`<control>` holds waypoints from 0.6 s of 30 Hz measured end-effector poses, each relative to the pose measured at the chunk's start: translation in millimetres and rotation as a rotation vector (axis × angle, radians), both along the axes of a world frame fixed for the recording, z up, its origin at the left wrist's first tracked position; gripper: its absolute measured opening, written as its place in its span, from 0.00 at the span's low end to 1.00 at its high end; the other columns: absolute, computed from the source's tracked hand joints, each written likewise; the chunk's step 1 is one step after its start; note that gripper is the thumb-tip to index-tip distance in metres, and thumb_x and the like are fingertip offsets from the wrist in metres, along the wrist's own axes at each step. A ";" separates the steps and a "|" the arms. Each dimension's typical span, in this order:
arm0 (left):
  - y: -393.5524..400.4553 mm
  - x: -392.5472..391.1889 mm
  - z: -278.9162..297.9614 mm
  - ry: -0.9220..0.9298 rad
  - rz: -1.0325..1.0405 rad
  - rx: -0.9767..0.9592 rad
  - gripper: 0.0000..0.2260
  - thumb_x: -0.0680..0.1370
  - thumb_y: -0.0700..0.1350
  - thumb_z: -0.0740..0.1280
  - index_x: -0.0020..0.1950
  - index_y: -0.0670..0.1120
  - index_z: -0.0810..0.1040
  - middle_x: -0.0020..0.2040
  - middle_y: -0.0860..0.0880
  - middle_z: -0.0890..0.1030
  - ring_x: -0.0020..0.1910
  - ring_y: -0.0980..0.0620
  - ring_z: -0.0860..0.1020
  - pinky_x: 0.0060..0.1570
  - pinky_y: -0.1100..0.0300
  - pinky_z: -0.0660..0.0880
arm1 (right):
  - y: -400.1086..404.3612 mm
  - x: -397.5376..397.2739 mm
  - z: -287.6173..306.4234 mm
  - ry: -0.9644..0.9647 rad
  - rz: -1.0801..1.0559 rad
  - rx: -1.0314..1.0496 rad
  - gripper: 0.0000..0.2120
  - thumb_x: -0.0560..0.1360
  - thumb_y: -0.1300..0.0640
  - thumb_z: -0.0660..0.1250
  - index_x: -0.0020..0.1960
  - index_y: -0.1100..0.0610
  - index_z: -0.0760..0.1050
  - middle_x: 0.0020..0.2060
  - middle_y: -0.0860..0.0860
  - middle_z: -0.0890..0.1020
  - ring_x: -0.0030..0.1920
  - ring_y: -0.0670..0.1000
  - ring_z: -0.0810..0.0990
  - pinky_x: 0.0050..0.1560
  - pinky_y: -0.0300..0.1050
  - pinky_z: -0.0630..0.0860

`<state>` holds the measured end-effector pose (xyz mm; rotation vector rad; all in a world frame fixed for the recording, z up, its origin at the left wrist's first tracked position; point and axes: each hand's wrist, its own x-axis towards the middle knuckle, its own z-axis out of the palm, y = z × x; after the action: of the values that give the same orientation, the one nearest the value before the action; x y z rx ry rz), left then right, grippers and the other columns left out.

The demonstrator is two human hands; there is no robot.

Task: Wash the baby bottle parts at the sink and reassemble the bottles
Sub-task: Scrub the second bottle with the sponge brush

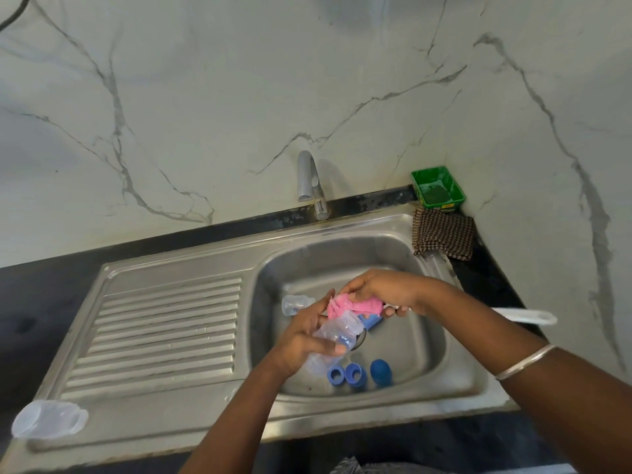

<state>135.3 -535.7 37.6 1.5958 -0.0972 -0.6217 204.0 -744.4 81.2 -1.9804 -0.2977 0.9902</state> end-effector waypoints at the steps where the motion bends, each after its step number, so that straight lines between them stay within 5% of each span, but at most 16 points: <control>1: 0.6 0.4 -0.8 0.025 0.002 0.056 0.48 0.61 0.36 0.75 0.79 0.40 0.60 0.64 0.34 0.78 0.64 0.37 0.76 0.69 0.38 0.67 | 2.2 1.5 5.1 -0.042 0.056 -0.026 0.14 0.81 0.61 0.61 0.61 0.51 0.80 0.22 0.41 0.75 0.19 0.40 0.65 0.19 0.34 0.61; 4: 2.1 3.3 -2.5 0.031 -0.012 0.166 0.49 0.60 0.34 0.75 0.79 0.38 0.58 0.64 0.38 0.80 0.65 0.42 0.77 0.72 0.41 0.66 | 11.6 3.6 18.5 -0.158 0.201 -0.086 0.15 0.78 0.64 0.63 0.60 0.53 0.82 0.35 0.49 0.80 0.30 0.48 0.71 0.31 0.42 0.66; 6: 4.5 5.2 -1.1 0.032 0.021 0.154 0.47 0.60 0.33 0.75 0.77 0.36 0.61 0.61 0.35 0.80 0.64 0.38 0.77 0.70 0.39 0.67 | 14.0 3.8 21.5 -0.263 0.246 -0.135 0.15 0.77 0.62 0.66 0.60 0.50 0.83 0.44 0.45 0.82 0.41 0.53 0.78 0.41 0.44 0.71; 10: 13.2 3.1 -4.3 -0.023 0.076 0.115 0.38 0.61 0.31 0.75 0.71 0.36 0.70 0.54 0.35 0.82 0.55 0.35 0.80 0.55 0.45 0.77 | 2.8 3.7 14.7 -0.305 0.172 -0.089 0.15 0.76 0.59 0.69 0.56 0.42 0.84 0.51 0.39 0.84 0.53 0.48 0.82 0.56 0.46 0.76; 13: 18.8 0.7 -10.3 -0.093 0.105 0.181 0.37 0.62 0.35 0.78 0.70 0.44 0.74 0.52 0.38 0.84 0.56 0.39 0.81 0.60 0.44 0.77 | -5.1 0.6 1.7 -0.325 0.082 -0.022 0.15 0.76 0.59 0.70 0.56 0.41 0.83 0.48 0.30 0.81 0.52 0.35 0.80 0.57 0.39 0.76; 18: 23.0 -3.8 -15.3 -0.191 0.212 0.324 0.33 0.60 0.41 0.82 0.64 0.53 0.78 0.56 0.52 0.84 0.59 0.57 0.80 0.62 0.57 0.74 | -12.5 -8.1 -15.3 -0.543 -0.109 -0.053 0.23 0.75 0.52 0.72 0.67 0.35 0.74 0.61 0.37 0.81 0.61 0.44 0.79 0.62 0.50 0.77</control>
<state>131.5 -512.7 22.3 1.9469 0.0342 -0.3294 196.0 -757.0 65.9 -2.2638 -0.4564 0.3791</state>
